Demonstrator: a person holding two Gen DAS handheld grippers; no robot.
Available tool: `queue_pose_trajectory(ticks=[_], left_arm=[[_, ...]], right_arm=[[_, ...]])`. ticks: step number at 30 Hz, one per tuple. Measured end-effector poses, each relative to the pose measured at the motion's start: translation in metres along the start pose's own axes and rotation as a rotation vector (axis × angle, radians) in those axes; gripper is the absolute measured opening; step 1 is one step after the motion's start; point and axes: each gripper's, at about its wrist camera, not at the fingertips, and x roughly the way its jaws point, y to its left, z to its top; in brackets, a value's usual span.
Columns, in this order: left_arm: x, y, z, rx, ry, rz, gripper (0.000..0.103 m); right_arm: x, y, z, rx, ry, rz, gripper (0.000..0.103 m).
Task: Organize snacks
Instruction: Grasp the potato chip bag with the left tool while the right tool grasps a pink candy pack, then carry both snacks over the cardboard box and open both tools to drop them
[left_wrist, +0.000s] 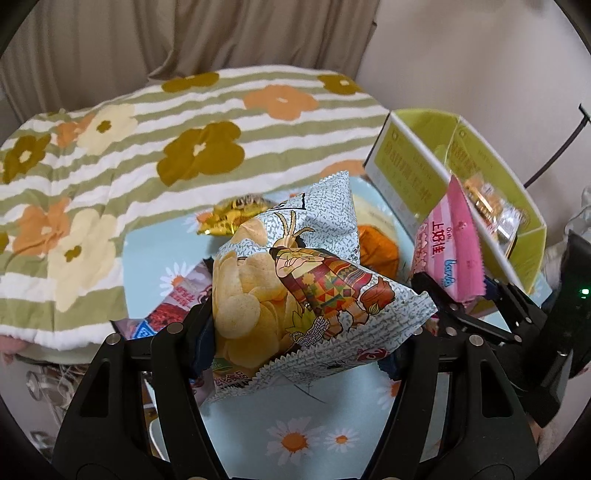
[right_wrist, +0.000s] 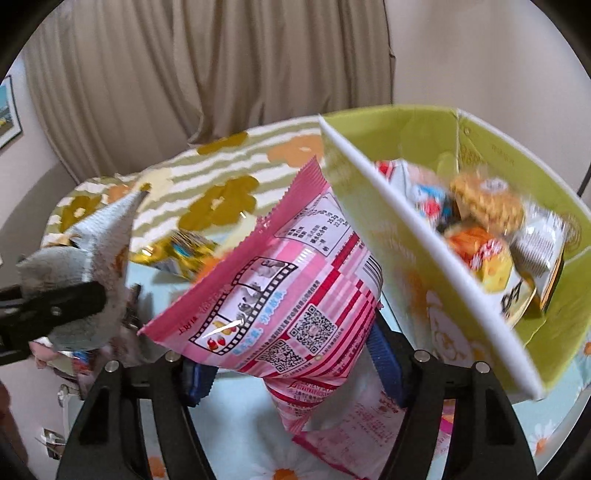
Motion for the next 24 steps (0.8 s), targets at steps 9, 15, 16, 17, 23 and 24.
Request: queue_pose_trajectory(ticks=[9, 15, 16, 17, 23, 24], left_arm=[[-0.043, -0.017, 0.013, -0.045, -0.091, -0.015, 0.065], [-0.059, -0.043, 0.025, -0.078, -0.143, -0.001, 0.065], [-0.061, -0.050, 0.028, -0.084, -0.155, 0.003, 0.065], [-0.062, -0.060, 0.031, -0.087, -0.166, 0.011, 0.065], [-0.056, -0.119, 0.050, -0.127, -0.205, 0.020, 0.065], [-0.053, -0.132, 0.055, -0.128, -0.207, 0.020, 0.065]], right_arm=[[-0.057, -0.004, 0.039, -0.029, -0.042, 0.108, 0.067], [-0.080, -0.031, 0.061, -0.047, -0.078, 0.157, 0.068], [-0.084, -0.038, 0.066, -0.054, -0.085, 0.165, 0.068], [-0.086, -0.045, 0.071, -0.061, -0.092, 0.176, 0.068], [-0.094, -0.107, 0.102, -0.100, -0.098, 0.223, 0.068], [-0.094, -0.117, 0.106, -0.104, -0.098, 0.228, 0.068]])
